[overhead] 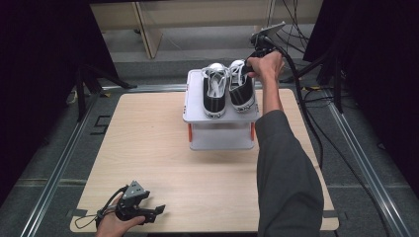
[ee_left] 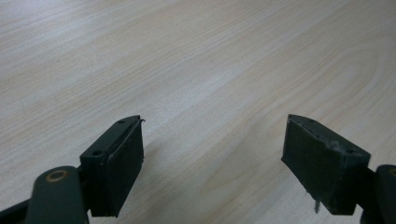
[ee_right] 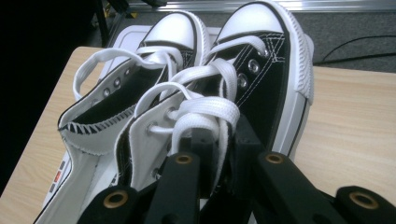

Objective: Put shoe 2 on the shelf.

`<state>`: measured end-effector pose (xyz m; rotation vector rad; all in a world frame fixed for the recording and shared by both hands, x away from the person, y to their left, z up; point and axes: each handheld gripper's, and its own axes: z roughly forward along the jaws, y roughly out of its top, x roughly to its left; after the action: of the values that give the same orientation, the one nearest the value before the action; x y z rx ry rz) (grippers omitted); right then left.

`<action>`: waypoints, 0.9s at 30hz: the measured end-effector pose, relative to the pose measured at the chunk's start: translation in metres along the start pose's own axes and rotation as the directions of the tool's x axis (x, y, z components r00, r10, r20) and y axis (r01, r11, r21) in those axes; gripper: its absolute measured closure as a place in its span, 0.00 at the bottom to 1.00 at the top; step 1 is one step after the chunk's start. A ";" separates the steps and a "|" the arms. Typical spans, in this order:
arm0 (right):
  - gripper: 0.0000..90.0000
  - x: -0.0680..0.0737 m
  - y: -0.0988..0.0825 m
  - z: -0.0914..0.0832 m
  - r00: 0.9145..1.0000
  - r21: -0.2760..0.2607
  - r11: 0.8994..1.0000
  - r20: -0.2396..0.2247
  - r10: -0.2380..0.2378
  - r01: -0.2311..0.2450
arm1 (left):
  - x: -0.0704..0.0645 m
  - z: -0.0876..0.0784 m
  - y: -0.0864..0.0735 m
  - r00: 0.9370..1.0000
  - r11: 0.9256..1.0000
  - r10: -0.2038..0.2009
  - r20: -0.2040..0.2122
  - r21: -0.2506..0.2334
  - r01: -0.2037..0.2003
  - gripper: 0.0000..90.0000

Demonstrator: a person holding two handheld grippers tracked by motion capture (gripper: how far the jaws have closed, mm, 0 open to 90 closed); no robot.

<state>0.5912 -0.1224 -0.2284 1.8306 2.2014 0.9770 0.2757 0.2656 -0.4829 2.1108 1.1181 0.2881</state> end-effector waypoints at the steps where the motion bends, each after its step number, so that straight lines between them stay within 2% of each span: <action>1: 0.92 -0.002 -0.002 0.001 1.000 -0.007 1.000 -0.013 -0.024 0.024 | 0.000 0.000 0.000 1.000 1.000 0.008 -0.003 -0.001 -0.008 0.22; 2: 0.92 -0.002 -0.003 0.001 1.000 -0.008 1.000 -0.018 -0.022 0.022 | 0.001 -0.001 0.000 1.000 1.000 0.016 -0.005 -0.001 -0.016 0.22; 4: 0.91 -0.004 -0.007 0.002 0.999 -0.019 1.000 -0.035 -0.023 0.023 | 0.000 0.000 0.000 1.000 1.000 0.007 -0.005 0.002 -0.007 0.22; 6: 0.91 -0.004 -0.010 0.001 0.999 0.002 1.000 -0.052 0.001 -0.001 | 0.000 0.001 0.000 1.000 1.000 0.019 -0.005 0.010 -0.019 0.22; 9: 0.91 -0.011 -0.014 0.003 0.999 0.002 0.999 -0.035 -0.037 0.037 | -0.001 0.002 0.000 1.000 1.000 0.017 -0.002 0.010 -0.017 0.22; 11: 0.91 -0.013 -0.016 0.003 0.999 0.011 1.000 -0.033 -0.018 0.018 | 0.000 0.001 0.000 1.000 1.000 0.020 -0.005 0.012 -0.019 0.22; 16: 0.91 -0.021 -0.020 0.007 0.999 0.015 1.000 -0.038 -0.010 0.010 | 0.000 0.002 0.000 1.000 1.000 0.009 -0.006 0.013 -0.009 0.22; 20: 0.90 -0.022 -0.021 0.010 0.998 0.015 0.999 -0.054 -0.032 0.033 | 0.001 0.002 0.000 1.000 1.000 0.018 -0.005 0.022 -0.018 0.22; 25: 0.88 -0.019 -0.022 0.008 0.998 0.023 1.000 -0.062 0.005 -0.004 | 0.001 0.003 0.000 1.000 1.000 0.011 -0.008 0.017 -0.011 0.22; 27: 0.89 -0.021 -0.023 0.008 0.998 0.011 1.000 -0.063 -0.027 0.028 | 0.000 0.002 0.000 1.000 1.000 0.010 -0.006 0.017 -0.010 0.22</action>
<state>0.5814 -0.1398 -0.2531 1.7934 2.2664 1.0329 0.2772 0.2645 -0.4843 2.1321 1.1172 0.2914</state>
